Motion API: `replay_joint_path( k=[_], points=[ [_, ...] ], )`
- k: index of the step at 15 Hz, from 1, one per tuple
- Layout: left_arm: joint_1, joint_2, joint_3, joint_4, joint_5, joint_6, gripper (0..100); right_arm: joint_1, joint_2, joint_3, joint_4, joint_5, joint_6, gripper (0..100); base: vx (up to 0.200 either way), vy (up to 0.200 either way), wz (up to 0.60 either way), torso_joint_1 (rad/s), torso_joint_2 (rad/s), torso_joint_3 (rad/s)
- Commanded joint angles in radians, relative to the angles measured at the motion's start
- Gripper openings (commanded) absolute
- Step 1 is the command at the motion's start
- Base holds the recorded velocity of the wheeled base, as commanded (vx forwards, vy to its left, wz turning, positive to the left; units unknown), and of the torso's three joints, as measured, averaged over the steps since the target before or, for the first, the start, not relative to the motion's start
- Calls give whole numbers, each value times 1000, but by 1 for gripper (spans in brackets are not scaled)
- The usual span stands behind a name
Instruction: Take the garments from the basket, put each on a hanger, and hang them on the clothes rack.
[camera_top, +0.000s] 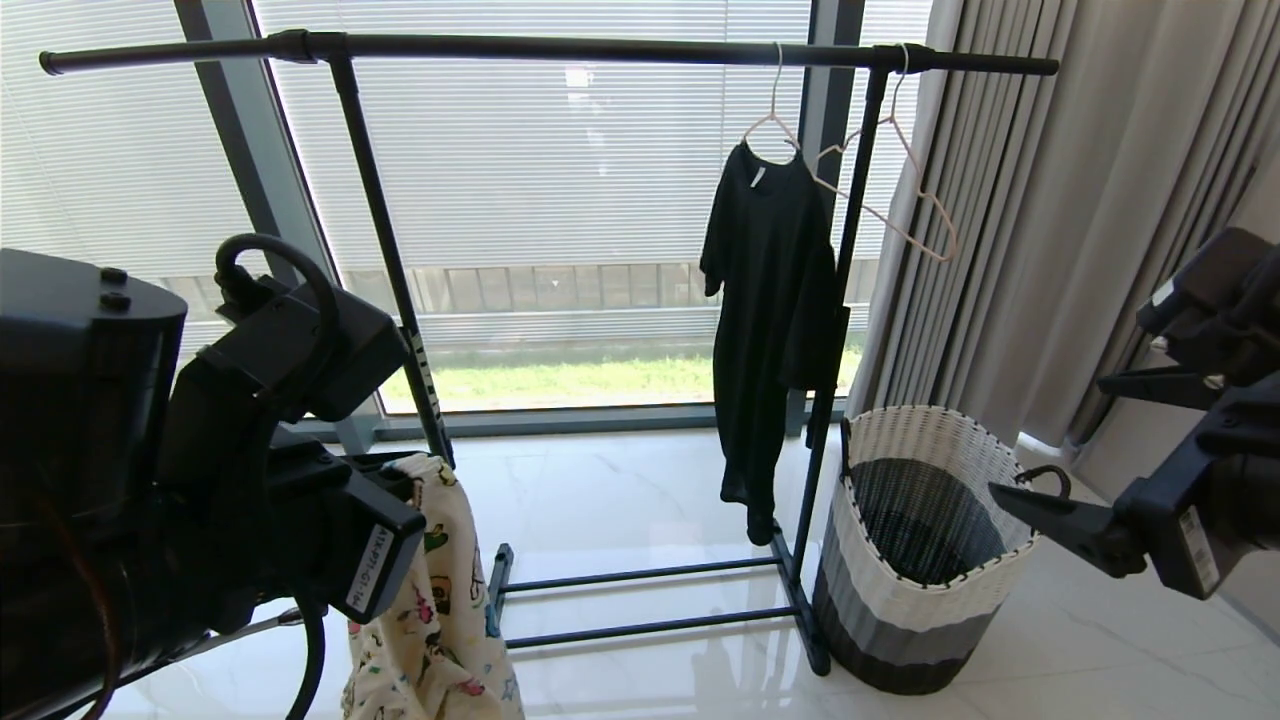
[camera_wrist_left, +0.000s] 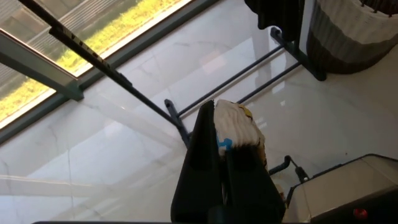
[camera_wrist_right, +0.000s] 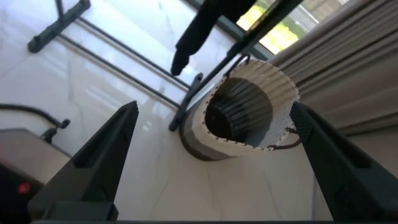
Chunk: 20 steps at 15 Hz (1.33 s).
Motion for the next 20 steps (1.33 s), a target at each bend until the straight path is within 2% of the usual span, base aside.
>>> replay_joint_path(
  k=[1, 4, 7, 9, 11, 13, 15, 17, 20],
  points=[
    [26, -11, 20, -1, 1, 1, 0, -145, -71, 208, -205, -39, -21, 100, 0, 0, 0, 0, 0, 0],
    [58, -21, 34, 0, 1, -1, 0, -250, -71, 374, -383, -39, -58, 100, 0, 0, 0, 0, 0, 0],
    [127, -37, 66, -1, -1, 1, 0, -342, -71, 461, -455, -39, -58, 100, 0, 0, 0, 0, 0, 0],
    [178, -44, 67, 0, -1, 2, 0, -376, -71, 486, -457, -39, -58, 100, 0, 0, 0, 0, 0, 0],
    [207, -44, 67, 0, -1, 2, 0, -379, -69, 496, -457, -39, -60, 100, 0, 0, 0, 0, 0, 0],
    [230, -44, 75, 0, -2, 1, 0, -381, -75, 520, -458, -39, -95, 100, 0, 0, 0, 0, 0, 0],
    [292, -50, 112, 0, -1, 1, 0, -385, -77, 521, -458, -39, -94, 100, 0, 0, 0, 0, 0, 0],
    [358, -73, 149, -8, -1, 1, 0, -451, -77, 521, -464, -39, -89, 100, 0, 0, 0, 0, 0, 0],
    [391, -110, 210, -12, -1, 5, 0, -533, -74, 520, -490, -36, -72, 100, 0, 0, 0, 105, -292, -183]
  ],
)
